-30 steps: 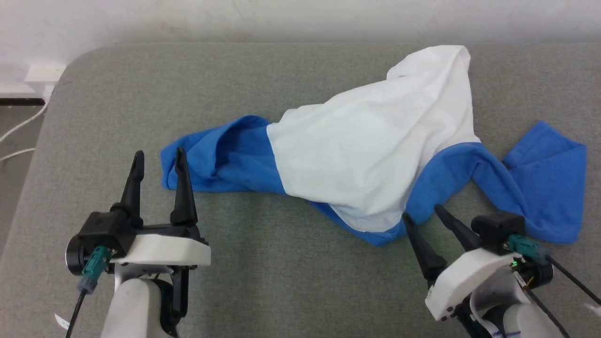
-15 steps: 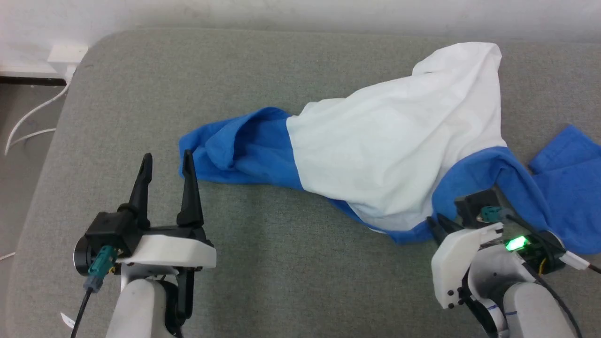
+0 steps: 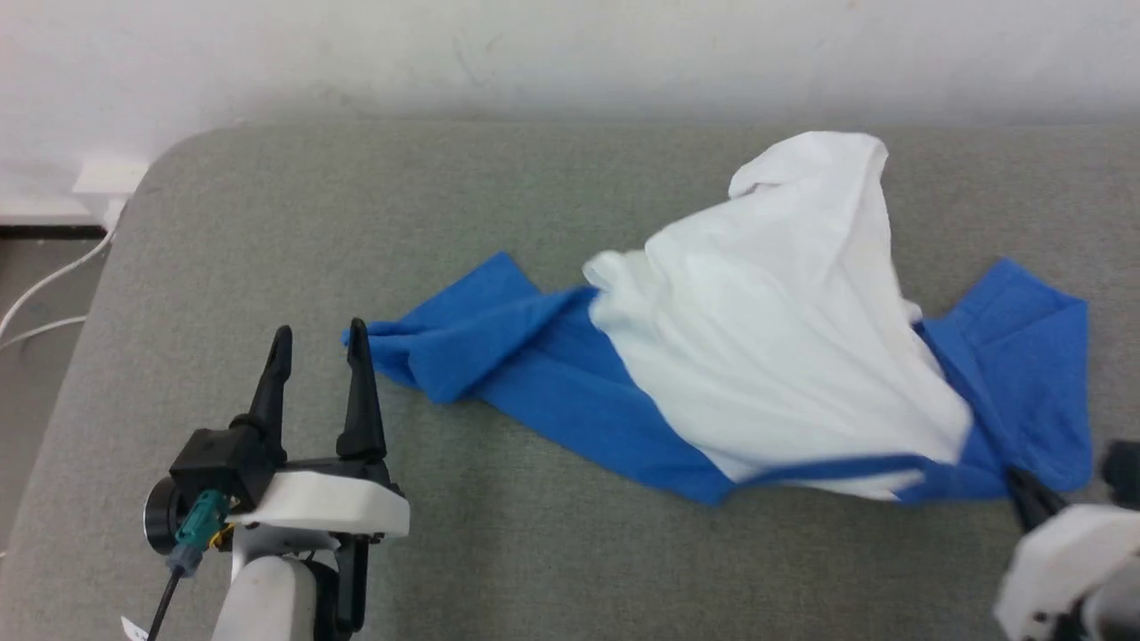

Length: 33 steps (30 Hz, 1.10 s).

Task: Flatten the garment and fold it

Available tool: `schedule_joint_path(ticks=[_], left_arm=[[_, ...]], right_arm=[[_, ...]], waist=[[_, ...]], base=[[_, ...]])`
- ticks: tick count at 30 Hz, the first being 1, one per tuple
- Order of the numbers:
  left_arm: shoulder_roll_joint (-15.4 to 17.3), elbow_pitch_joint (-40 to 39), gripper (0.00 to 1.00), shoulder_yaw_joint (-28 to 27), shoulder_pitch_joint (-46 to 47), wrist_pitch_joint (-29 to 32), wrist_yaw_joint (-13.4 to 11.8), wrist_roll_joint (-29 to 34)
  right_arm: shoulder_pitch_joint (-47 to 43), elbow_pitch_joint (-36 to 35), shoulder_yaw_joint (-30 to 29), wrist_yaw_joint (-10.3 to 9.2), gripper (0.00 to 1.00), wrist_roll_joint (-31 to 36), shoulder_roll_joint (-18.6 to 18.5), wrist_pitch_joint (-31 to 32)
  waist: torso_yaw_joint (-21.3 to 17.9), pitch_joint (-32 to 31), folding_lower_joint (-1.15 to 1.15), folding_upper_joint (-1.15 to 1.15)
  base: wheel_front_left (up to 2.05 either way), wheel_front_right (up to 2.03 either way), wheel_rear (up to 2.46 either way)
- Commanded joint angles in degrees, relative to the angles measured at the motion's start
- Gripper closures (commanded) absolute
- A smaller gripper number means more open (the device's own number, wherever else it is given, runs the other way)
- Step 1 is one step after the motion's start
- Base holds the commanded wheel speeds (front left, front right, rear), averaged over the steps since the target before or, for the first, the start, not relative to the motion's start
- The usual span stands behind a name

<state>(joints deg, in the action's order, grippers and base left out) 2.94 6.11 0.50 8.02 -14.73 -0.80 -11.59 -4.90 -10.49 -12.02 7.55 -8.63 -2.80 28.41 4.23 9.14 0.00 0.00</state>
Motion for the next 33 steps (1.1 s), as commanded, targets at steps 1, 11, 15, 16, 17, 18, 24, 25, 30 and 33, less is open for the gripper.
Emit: schedule_joint_path(ticks=[1, 11, 15, 16, 17, 18, 24, 25, 30, 33], left_arm=[[-0.06, 0.02, 0.00, -0.06, -0.63, -0.27, 0.05, 0.26], [-0.06, 0.37, 0.00, 0.19, -0.65, -0.27, 0.69, 0.47], [-0.06, 1.37, 0.00, 1.46, -0.57, -0.27, 1.41, 0.52], [-0.06, 1.91, 0.00, 2.17, -0.57, -0.27, 1.77, 0.50], [-0.06, 2.59, 0.00, 3.16, -0.60, -0.27, 2.16, 0.44], [-0.06, 3.51, 0.00, 4.50, -0.62, 0.05, 2.64, 0.34], [-0.06, 8.55, 0.00, 13.72, 0.33, 11.05, 3.93, -3.66], [-0.06, 9.09, 0.00, 14.94, 0.64, 13.48, 3.42, -5.00], [-0.06, 10.70, 0.00, 19.19, 2.81, 23.37, -0.54, -10.03], [-0.06, 12.11, 0.00, 20.22, 4.29, 28.58, -2.30, -10.77]], right_arm=[[-1.13, -1.07, -1.57, -0.06, 1.00, 0.30, -0.08, 0.73], [-1.98, 4.23, -9.08, -0.06, 0.00, -0.40, -0.08, -2.77], [-0.57, 6.06, -6.60, -0.06, 0.00, -0.49, -0.08, -15.23], [-0.28, 6.38, -5.78, -0.06, 0.00, -0.56, -0.08, -17.99], [-0.06, 6.75, -5.15, -0.06, 0.00, -0.67, -0.08, -20.33], [0.15, 7.07, -4.69, -0.06, 0.00, -0.64, -0.08, -22.29], [1.54, 8.17, -2.73, -0.06, 0.00, -0.75, -0.08, -27.07], [1.69, 8.27, -2.50, -0.06, 0.00, -0.85, -0.08, -27.23], [2.39, 8.49, -0.88, -0.06, 0.00, -1.52, -0.08, -27.07], [3.07, 8.32, 0.09, -0.06, 0.00, -1.64, -0.08, -27.03]], waist=[[-1.48, -1.29, 0.00, 0.00], [-3.42, -1.36, 0.00, 0.00], [-3.62, -1.48, 0.00, 0.00], [-3.65, -1.52, 0.00, 0.00], [-3.66, -1.60, 0.00, 0.00], [-3.69, -1.69, 0.00, 0.00], [-4.08, -1.70, 0.00, 0.00], [-4.18, -1.56, 0.00, 0.00], [-5.02, -0.51, 0.00, 0.00], [-5.88, 0.32, 0.00, 0.00]], base=[[0.00, 0.00, 0.00], [0.00, 0.00, 0.00], [0.00, 0.00, 0.00], [0.00, 0.00, 0.00], [0.00, 0.00, 0.00], [0.00, 0.00, 0.00], [0.00, 0.00, 0.00], [0.00, 0.00, 0.00], [0.00, 0.00, 0.00], [0.00, 0.00, 0.00]])
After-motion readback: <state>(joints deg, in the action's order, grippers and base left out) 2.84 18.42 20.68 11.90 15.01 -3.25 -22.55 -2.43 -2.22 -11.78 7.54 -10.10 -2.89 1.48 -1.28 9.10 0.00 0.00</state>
